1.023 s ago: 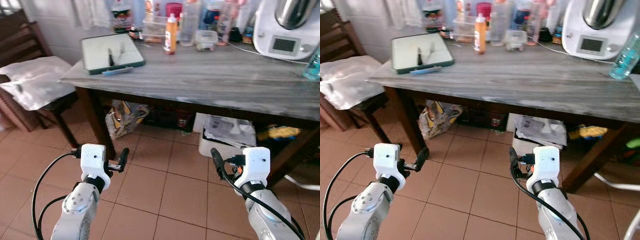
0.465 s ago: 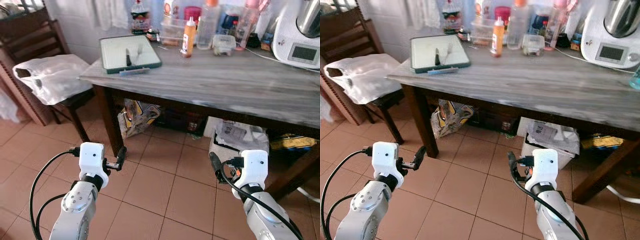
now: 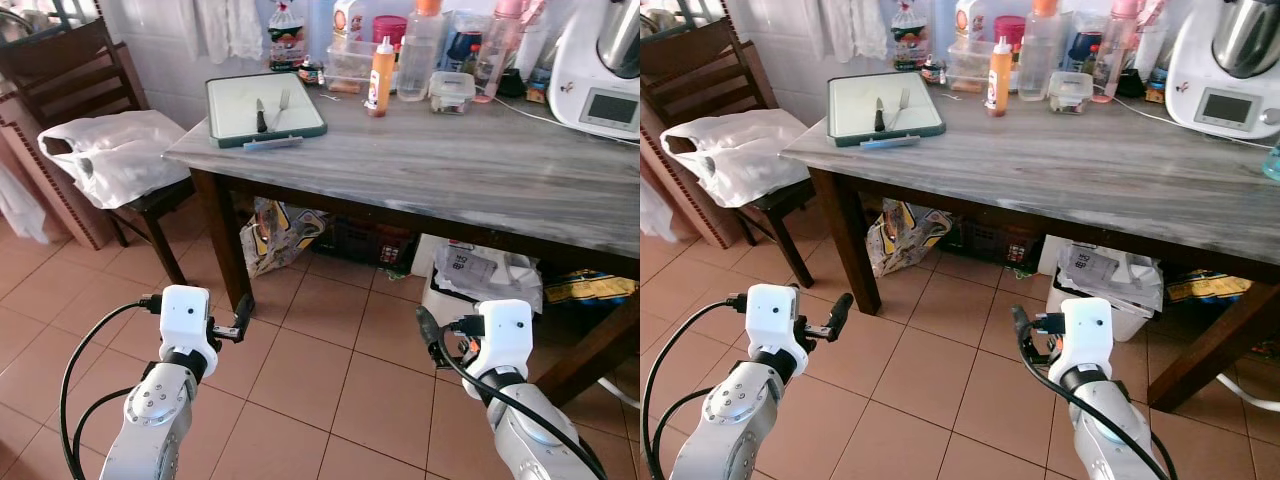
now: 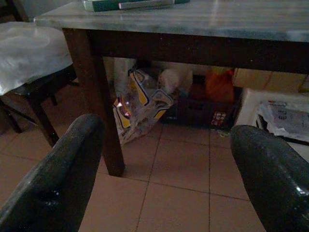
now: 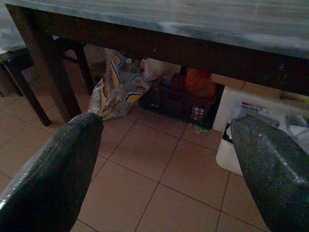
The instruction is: Setting the table
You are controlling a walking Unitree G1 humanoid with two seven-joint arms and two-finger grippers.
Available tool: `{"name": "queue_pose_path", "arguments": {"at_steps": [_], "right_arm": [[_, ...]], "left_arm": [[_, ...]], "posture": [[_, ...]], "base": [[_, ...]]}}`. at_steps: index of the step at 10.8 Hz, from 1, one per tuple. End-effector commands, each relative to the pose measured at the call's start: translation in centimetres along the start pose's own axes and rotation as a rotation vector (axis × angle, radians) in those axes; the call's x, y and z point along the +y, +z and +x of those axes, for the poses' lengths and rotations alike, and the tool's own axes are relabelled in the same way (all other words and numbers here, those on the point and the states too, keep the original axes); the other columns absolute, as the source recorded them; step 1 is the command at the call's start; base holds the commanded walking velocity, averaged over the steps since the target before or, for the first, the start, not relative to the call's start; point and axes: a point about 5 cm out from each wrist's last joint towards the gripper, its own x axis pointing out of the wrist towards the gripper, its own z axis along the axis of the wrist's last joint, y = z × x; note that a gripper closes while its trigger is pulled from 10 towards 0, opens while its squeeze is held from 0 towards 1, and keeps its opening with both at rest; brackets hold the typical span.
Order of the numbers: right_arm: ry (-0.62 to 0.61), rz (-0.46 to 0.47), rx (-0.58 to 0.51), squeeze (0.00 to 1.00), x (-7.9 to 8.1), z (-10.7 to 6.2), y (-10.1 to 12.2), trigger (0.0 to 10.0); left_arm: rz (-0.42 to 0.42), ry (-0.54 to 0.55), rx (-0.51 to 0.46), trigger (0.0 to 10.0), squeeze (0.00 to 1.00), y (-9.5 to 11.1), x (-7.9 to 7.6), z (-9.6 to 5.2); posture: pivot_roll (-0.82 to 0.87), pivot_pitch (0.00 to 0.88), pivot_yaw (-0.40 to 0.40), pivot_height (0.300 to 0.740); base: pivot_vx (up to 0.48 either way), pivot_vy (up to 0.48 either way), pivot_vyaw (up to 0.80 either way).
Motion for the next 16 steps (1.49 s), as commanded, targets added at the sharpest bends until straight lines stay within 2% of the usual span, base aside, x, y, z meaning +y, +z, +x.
{"name": "queue_pose_path", "arguments": {"at_steps": [1, 7, 8, 11, 12, 14, 15, 16], "right_arm": [[0.015, 0.004, -0.022, 0.00, 0.3, 0.0, 0.6, 10.0], [0.015, 0.019, -0.015, 0.00, 0.4, -0.3, 0.4, 10.0], [-0.001, 0.059, -0.009, 0.00, 0.3, -0.3, 0.3, 10.0], [-0.010, 0.065, -0.001, 0.00, 0.1, -0.4, 0.4, 10.0], [-0.014, 0.005, -0.016, 0.00, 0.3, -0.5, 0.6, 10.0], [-0.001, 0.001, -0.051, 0.00, 0.7, -0.1, 1.3, 10.0], [-0.015, -0.081, -0.093, 0.00, 0.5, 0.2, 1.7, 10.0], [-0.078, -0.064, -0.038, 0.00, -0.1, 0.2, 1.2, 10.0]], "left_arm": [[0.011, 0.006, 0.002, 10.0, 0.00, 0.0, 0.1, 0.0], [0.008, 0.011, 0.017, 10.0, 0.00, -0.2, -0.1, -0.1], [0.006, 0.010, 0.020, 10.0, 0.00, -0.2, -0.1, -0.1], [0.001, 0.004, 0.025, 10.0, 0.00, -0.2, -0.2, -0.1], [0.008, 0.002, 0.014, 10.0, 0.00, -0.1, -0.2, 0.0], [0.008, -0.015, -0.004, 10.0, 0.00, 0.0, -0.4, 0.1], [0.011, -0.030, -0.015, 10.0, 0.00, 0.2, -0.4, 0.2], [0.009, -0.052, -0.027, 10.0, 0.00, 0.4, -0.6, 0.2]], "posture": [[-0.01, 0.043, 0.017, 0.740], [-0.01, 0.055, 0.019, 0.740], [-0.02, 0.056, 0.021, 0.740], [-0.02, 0.058, 0.021, 0.740], [-0.02, 0.056, 0.021, 0.740], [-0.02, 0.053, 0.021, 0.740], [-0.02, 0.053, 0.020, 0.740], [-0.02, 0.052, 0.019, 0.740]], "base": [[-0.244, 0.000, 0.00], [-0.297, 0.000, 0.00], [-0.319, 0.000, 0.00], [-0.317, 0.000, 0.00], [0.000, 0.000, 0.00], [0.000, 0.000, 0.00], [0.000, 0.000, 0.00], [0.000, 0.000, 0.00]]}}
